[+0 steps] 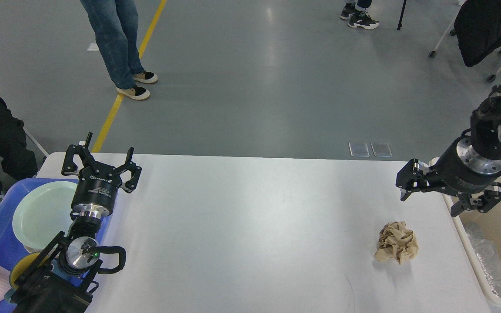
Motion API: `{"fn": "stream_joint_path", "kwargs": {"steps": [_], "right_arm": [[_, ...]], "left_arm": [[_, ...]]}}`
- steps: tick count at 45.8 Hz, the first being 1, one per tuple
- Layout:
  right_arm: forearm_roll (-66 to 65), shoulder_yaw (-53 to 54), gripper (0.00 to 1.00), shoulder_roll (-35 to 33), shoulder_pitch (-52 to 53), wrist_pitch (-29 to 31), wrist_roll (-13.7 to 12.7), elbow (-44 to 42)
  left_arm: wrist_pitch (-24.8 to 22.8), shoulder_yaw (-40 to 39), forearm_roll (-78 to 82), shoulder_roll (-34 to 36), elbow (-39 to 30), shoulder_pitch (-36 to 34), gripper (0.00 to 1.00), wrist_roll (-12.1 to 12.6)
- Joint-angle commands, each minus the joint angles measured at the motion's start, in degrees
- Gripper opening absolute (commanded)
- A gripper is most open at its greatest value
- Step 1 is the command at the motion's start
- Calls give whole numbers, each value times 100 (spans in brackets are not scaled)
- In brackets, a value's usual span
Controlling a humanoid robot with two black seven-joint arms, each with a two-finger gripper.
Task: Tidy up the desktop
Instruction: 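Raise the right gripper and move it over the crumpled paper, then lower the right gripper onto the crumpled brown paper and grasp it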
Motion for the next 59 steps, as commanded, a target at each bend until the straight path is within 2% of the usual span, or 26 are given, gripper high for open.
{"fn": "stream_joint_path", "kwargs": {"steps": [1, 20, 38, 48, 56, 59], "right_arm": [[0, 211, 98, -20, -666, -138, -3, -405], [9, 1309, 98, 15, -2995, -200, -3, -2285], [18, 1723, 98, 490, -4270, -648, -12, -3288], [27, 2057, 99, 534, -4613, -1148, -20, -3508], [27, 2066, 99, 771, -4886, -2071, -12, -3481], [27, 2066, 96, 780, -4930, -2247, -12, -3473]], "left_arm": [[1, 0, -1, 0, 0, 0, 96, -4], [1, 0, -1, 0, 0, 0, 96, -4], [1, 0, -1, 0, 0, 0, 96, -4], [1, 0, -1, 0, 0, 0, 96, -4], [1, 0, -1, 0, 0, 0, 96, -4], [1, 0, -1, 0, 0, 0, 96, -4]]}}
